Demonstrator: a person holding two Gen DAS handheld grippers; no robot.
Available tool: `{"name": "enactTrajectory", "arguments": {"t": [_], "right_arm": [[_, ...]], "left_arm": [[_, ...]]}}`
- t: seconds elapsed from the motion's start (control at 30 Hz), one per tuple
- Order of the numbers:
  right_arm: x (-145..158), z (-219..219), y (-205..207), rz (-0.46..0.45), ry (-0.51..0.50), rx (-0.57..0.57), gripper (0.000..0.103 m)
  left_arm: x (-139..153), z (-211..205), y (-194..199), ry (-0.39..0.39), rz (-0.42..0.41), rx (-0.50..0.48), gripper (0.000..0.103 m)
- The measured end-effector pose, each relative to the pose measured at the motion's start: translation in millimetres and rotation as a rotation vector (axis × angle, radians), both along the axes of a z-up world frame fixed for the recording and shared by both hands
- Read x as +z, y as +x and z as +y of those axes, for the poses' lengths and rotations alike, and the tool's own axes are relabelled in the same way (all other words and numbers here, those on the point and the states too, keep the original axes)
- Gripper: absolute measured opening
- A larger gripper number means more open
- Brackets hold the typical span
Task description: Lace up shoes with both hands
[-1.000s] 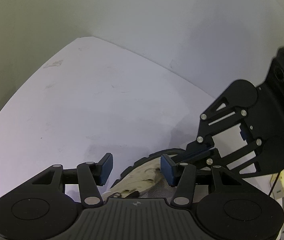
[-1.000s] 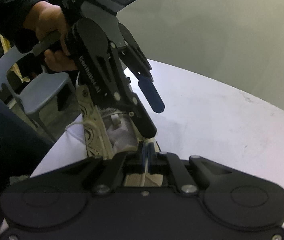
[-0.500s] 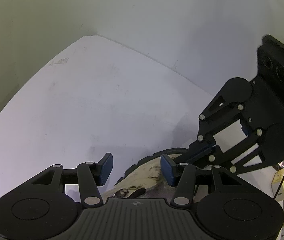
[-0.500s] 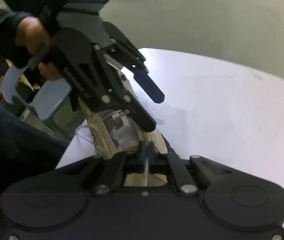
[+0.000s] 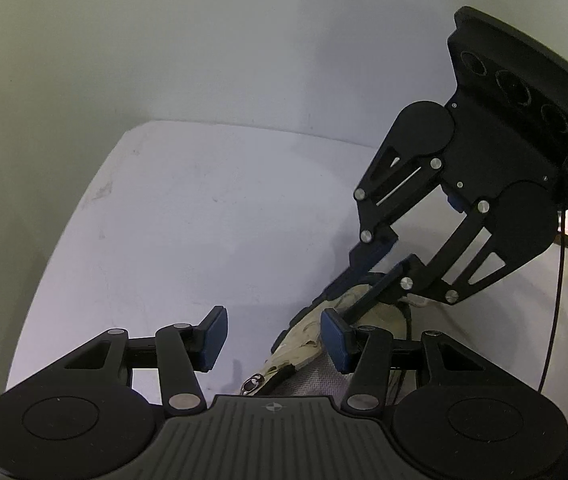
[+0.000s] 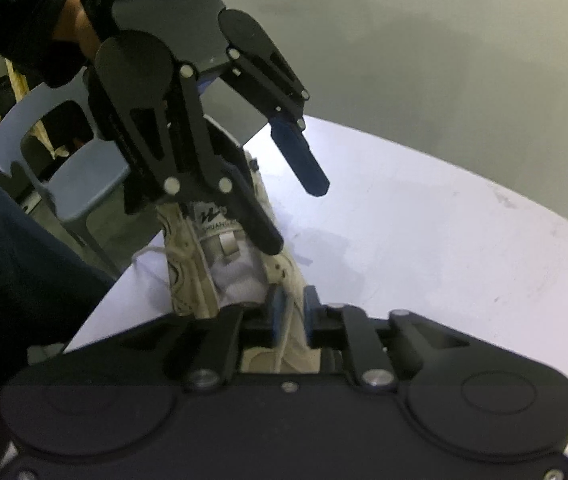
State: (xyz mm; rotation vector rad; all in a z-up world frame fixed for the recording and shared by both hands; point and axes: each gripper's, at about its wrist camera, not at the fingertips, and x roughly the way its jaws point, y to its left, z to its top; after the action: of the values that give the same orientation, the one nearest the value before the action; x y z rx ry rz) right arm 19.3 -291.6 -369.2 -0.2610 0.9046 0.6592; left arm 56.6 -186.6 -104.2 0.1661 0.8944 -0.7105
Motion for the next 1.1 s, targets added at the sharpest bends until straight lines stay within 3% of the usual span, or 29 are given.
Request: {"name": "enactTrajectory", "arguments": {"t": [0.23,0.6,0.77,0.97,1.07,1.1], "right_arm": [[0.8,-0.5,14.6,0.005,0.024,-0.005,0.012],[2.9,4.1,26.0,0.061,-0.019,0.093,0.001],[11.4,5.9,22.5,0.006,-0.051,0.117,0.0],[26.8,-1.8,25.6,-0.099,0.001,0.042,0.0],[30.3,-11.8,28.2,-0.092,0.025,0.002,0.0],[30.2,-15.2,28.7,-0.086,0.027,-0.011,0.006]], "left_arm": [[-0.5,16.1,-2.8,-0.023,0.018,0.059,0.046],[-0.4,28.8,-6.4,-0.046,0.016,0.099,0.047],[1.1,32.1,-9.1,-0.059,0.015,0.113,0.047],[2.5,36.5,-10.0,-0.066,0.012,0.127,0.047],[4.0,37.9,-10.4,-0.064,0.011,0.127,0.047],[4.5,38.0,-10.8,-0.064,0.01,0.126,0.047]]}}
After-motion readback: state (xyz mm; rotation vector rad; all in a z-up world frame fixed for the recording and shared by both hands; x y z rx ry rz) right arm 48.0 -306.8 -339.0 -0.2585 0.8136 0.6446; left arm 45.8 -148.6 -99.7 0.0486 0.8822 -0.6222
